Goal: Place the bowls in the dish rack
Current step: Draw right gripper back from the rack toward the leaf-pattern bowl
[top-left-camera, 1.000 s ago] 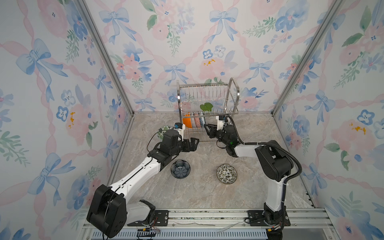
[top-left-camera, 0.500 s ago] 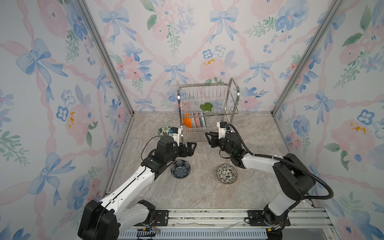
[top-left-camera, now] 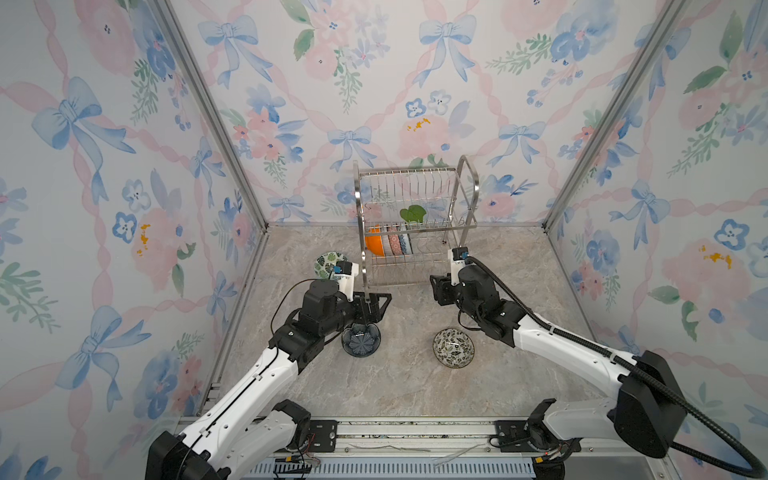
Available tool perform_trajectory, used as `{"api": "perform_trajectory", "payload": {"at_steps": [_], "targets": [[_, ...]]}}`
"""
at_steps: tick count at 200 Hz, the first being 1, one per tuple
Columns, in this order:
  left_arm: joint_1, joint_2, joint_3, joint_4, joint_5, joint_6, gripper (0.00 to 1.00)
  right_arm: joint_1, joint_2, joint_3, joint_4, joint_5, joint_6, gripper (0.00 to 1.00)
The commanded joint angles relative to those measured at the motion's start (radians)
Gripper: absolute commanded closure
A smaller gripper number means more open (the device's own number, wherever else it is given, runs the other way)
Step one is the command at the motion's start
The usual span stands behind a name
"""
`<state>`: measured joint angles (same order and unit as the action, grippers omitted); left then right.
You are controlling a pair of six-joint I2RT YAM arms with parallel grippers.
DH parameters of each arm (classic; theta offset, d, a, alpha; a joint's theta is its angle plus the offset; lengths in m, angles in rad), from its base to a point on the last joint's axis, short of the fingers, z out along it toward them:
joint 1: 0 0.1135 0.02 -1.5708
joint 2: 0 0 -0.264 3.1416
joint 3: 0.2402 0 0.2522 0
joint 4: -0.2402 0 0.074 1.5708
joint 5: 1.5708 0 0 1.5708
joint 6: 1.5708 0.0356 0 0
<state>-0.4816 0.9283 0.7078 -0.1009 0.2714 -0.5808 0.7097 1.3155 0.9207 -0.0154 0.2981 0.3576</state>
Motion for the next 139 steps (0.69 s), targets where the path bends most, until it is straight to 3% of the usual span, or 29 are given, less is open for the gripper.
{"api": "perform_trajectory", "payload": {"at_steps": [1, 28, 32, 40, 91, 139], "targets": [[0.006, -0.035, -0.004, -0.054, 0.029, -0.002, 0.02, 0.018, -0.048, 0.038, -0.248, 0.121, 0.018, 0.37], [0.006, -0.068, 0.004, -0.096, 0.026, 0.023, 0.02, 0.027, -0.07, 0.042, -0.334, 0.185, 0.039, 0.24], [0.006, -0.072, 0.007, -0.103, 0.024, 0.031, 0.02, 0.026, -0.069, 0.043, -0.346, 0.198, 0.04, 0.19], [0.005, -0.075, 0.012, -0.119, 0.018, 0.047, 0.02, 0.025, -0.064, 0.047, -0.374, 0.226, 0.044, 0.01], [0.005, 0.012, 0.055, -0.132, -0.023, 0.088, 0.02, 0.031, -0.038, 0.088, -0.56, 0.369, 0.09, 0.04], [-0.017, 0.166, 0.119, -0.126, 0.013, 0.106, 0.02, 0.03, -0.124, -0.008, -0.658, 0.252, 0.137, 0.03]]}}
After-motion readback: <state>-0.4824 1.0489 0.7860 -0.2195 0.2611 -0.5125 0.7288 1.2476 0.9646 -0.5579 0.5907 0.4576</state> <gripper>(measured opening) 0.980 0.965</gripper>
